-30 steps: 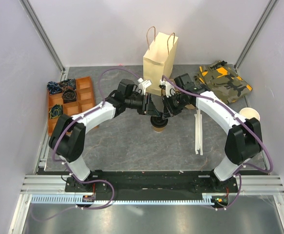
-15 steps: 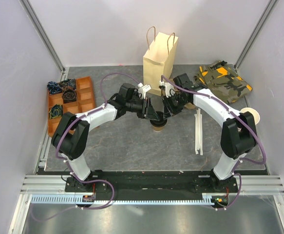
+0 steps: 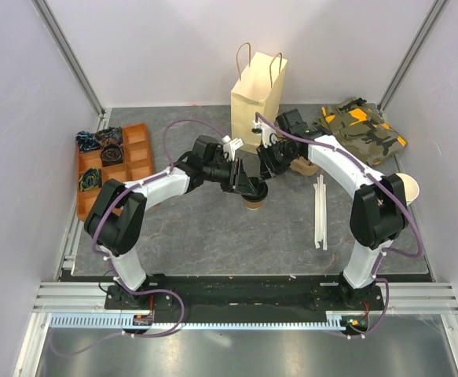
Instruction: Pack the takeout coffee
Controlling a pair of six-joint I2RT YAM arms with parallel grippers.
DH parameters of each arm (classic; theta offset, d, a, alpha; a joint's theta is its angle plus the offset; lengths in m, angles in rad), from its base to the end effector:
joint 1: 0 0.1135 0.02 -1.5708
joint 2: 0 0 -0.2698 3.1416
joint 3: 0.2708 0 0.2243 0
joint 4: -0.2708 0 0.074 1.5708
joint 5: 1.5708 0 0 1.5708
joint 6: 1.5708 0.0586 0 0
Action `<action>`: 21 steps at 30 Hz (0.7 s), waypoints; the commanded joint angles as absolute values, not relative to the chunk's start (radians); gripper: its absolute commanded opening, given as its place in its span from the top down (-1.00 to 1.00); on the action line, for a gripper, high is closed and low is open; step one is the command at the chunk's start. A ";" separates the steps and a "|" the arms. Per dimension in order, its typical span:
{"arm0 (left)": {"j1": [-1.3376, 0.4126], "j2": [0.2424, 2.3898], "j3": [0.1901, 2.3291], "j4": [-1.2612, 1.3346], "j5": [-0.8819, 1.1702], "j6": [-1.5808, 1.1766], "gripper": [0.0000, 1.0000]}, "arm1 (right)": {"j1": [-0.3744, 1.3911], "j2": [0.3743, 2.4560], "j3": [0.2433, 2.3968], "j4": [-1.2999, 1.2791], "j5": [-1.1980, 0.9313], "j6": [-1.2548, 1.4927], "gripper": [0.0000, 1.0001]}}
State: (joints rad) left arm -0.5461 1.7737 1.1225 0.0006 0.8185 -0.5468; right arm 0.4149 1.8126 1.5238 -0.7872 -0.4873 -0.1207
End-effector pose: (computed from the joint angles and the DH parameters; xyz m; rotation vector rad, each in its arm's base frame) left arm 0.2969 -0.2305 0.2254 0.5032 2.3451 -1.4729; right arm 0.3263 0.1737 0.2607 -0.8548 2.4917 0.7438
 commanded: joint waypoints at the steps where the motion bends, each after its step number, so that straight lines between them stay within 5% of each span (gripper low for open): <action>1: -0.529 1.749 1.132 0.046 0.841 -0.578 0.35 | 0.408 1.790 1.585 -0.775 -0.492 -0.124 0.44; 21: -0.528 1.825 1.134 0.026 0.804 -0.603 0.42 | 0.471 1.675 1.499 -0.856 -0.359 -0.046 0.41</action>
State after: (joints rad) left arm -0.5293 1.8103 1.1225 0.0319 0.8230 -0.5934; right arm 0.4641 1.6970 1.5196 -0.8459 -0.3931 -0.0654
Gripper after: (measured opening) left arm 0.301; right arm 0.296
